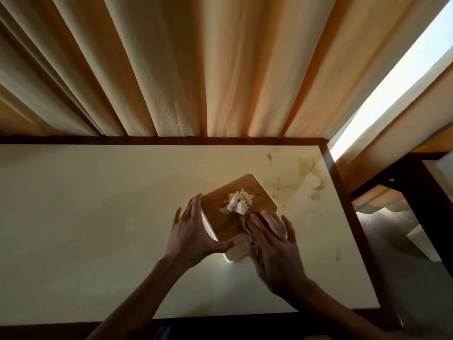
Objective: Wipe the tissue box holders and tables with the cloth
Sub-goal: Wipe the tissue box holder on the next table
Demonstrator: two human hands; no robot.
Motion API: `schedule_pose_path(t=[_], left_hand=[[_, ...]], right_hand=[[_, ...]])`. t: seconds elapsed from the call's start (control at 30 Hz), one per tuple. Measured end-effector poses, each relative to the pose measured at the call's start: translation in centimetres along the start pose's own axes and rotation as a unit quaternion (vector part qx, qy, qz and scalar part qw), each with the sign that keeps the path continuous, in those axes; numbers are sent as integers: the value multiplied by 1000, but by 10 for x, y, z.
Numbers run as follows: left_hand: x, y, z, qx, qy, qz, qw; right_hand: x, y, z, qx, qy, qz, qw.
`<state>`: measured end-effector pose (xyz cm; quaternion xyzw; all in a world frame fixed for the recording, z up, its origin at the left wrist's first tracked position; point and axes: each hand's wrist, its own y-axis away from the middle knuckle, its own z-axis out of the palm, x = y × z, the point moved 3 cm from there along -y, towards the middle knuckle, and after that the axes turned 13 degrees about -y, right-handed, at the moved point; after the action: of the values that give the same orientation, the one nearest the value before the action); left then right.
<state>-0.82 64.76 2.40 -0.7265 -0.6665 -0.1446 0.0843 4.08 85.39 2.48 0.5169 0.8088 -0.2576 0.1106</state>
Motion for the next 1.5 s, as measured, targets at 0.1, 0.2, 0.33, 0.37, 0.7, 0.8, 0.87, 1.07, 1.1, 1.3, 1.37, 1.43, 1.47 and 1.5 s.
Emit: schedule_pose_path(t=[0.1,0.2,0.33,0.37,0.7,0.8,0.87,1.07,1.1,1.3,1.37,1.43,1.47,1.5], left_hand=[[0,2,7,25,-4,5,1000],[-3,2,12,37,-13,13,999],[0,4,16,43,5,-5,999],[2,6,17,45,13,-11,999],[4,19,53,109,17,-14,994],[5,18,54,105,45,-25,993],[2,17,61,110,72,-33,991],[3,18,63,110,23,-11,994],[3,19,63,119,17,-4,993],[0,13,35,77,153,-23,985],[-5,3,17,35,165,-9,986],[-12,-8,4,-36,127,1,991],[-16,-13,-1,-63,105,11,992],[-19,-18,-5,-91,85,23,992]], right_hand=[[-39,0,19,-42,-29,-52,997],[-31,-14,13,-59,-11,-22,998],[-33,-14,1,-46,-15,6,999],[-42,-12,3,-54,-12,-9,998],[-79,-82,37,-94,17,62,993],[-84,-65,37,-91,5,70,993],[-82,-47,34,-115,2,34,993],[-98,-83,32,-164,-61,121,977],[-100,-88,30,-172,-79,124,974],[-80,-89,-19,-47,-520,338,783],[-68,-83,-33,1,-650,443,618],[-53,-79,-49,42,-700,474,532],[-46,-79,-56,63,-705,474,523],[-38,-80,-66,80,-705,472,523]])
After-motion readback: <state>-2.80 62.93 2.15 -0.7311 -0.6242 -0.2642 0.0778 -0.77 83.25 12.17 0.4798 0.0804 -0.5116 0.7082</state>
